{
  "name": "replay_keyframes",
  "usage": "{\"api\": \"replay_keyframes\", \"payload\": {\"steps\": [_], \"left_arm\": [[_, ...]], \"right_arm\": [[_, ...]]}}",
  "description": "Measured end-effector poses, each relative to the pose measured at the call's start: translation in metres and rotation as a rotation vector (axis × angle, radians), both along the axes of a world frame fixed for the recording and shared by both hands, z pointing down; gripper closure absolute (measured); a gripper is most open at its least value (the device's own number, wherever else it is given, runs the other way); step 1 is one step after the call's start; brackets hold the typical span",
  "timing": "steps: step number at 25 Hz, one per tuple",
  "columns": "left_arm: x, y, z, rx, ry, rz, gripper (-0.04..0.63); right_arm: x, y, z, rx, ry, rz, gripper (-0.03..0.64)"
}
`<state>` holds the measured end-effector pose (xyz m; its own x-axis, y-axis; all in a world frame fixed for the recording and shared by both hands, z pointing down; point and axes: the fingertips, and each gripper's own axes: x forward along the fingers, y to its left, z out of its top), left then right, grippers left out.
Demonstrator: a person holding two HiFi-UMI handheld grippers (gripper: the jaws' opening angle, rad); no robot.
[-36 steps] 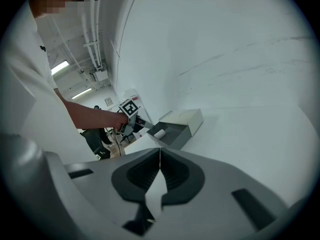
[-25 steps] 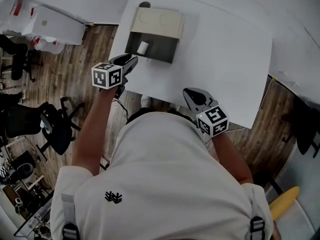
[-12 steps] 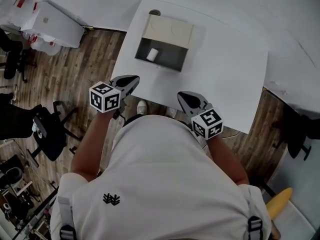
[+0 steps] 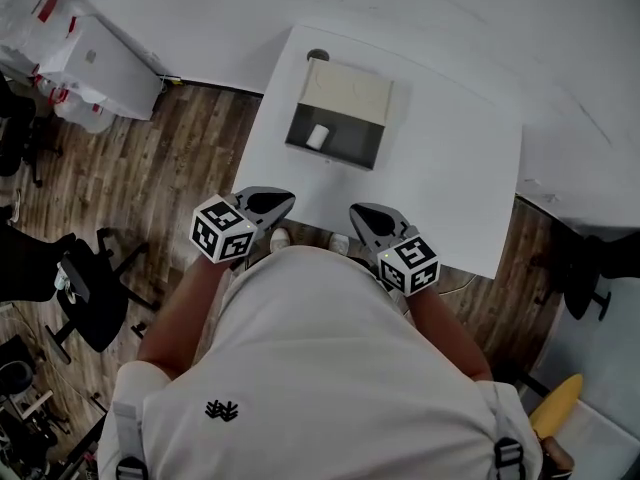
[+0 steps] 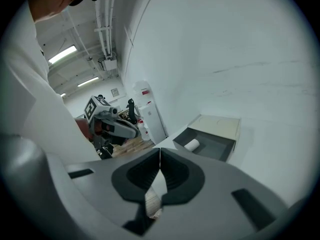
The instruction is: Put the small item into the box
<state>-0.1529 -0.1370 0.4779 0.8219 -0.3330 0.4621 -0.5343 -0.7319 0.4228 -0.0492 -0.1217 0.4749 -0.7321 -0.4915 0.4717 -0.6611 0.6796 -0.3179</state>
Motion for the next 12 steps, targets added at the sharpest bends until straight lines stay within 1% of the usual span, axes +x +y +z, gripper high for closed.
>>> {"api": "replay_keyframes", "payload": {"steps": [4, 8, 12], "left_arm": [[-0.011, 0.010, -0.011, 0.016, 0.016, 0.039, 0.589], [-0.023, 0.013, -0.017, 0.045, 0.029, 0.045, 0.589], [-0.033, 0.016, -0.019, 0.082, 0.022, 0.059, 0.589]], "right_arm": [[-0.016, 0.002, -0.003, 0.010, 0.012, 0.023, 0.609], [-0.029, 0.005, -0.003, 0.019, 0.018, 0.050, 0.609], [-0.038, 0.012, -0.003, 0.026, 0.024, 0.080, 0.609]]}}
